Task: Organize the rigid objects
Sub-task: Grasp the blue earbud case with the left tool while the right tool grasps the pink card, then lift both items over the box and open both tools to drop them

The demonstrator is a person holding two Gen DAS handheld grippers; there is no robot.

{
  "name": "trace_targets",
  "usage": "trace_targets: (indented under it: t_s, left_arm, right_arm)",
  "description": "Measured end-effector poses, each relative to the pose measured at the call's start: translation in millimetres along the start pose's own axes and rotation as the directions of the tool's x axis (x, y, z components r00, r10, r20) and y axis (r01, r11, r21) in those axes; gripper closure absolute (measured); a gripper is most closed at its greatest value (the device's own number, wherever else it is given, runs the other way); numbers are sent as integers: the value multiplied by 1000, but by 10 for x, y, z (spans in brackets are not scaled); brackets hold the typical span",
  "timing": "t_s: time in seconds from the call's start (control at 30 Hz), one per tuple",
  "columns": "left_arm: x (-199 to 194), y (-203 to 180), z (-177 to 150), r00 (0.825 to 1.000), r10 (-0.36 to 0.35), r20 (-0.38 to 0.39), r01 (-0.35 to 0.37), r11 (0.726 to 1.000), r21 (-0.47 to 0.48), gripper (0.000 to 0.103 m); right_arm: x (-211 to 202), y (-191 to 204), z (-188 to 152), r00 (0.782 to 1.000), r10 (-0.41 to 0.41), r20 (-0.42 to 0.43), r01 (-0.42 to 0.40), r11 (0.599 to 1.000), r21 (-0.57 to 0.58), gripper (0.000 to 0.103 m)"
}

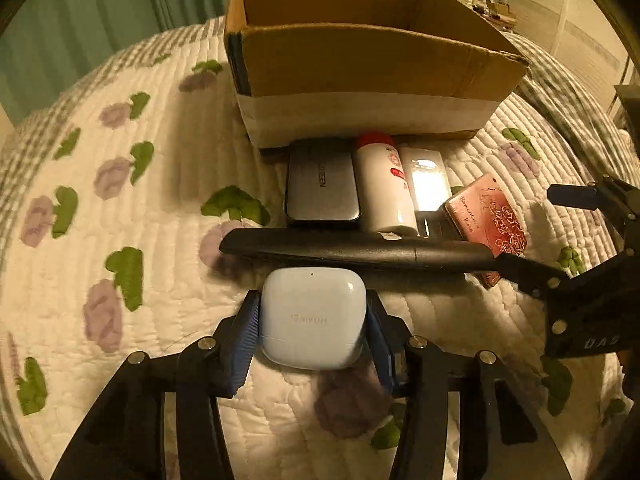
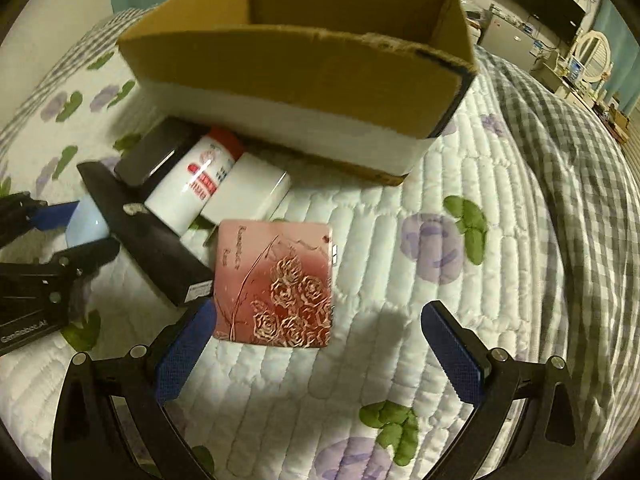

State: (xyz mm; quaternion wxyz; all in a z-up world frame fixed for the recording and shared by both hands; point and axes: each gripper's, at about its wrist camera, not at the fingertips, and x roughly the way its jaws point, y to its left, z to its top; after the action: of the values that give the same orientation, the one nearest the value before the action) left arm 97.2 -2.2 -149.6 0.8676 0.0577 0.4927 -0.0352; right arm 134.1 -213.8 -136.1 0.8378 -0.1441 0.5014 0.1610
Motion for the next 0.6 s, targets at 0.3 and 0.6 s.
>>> trace_targets:
  t_s: [0.3, 0.6]
  left_arm:
    - [-271, 125, 50, 998, -59, 32, 61, 994, -92, 52]
    - [-282, 216, 93, 998, -46, 30, 49, 993, -104, 52]
  right_arm:
    - [193, 181, 39, 1000, -10, -6, 9, 999, -35, 9]
    - [416, 343, 117, 999, -32, -16, 31, 996, -88, 30]
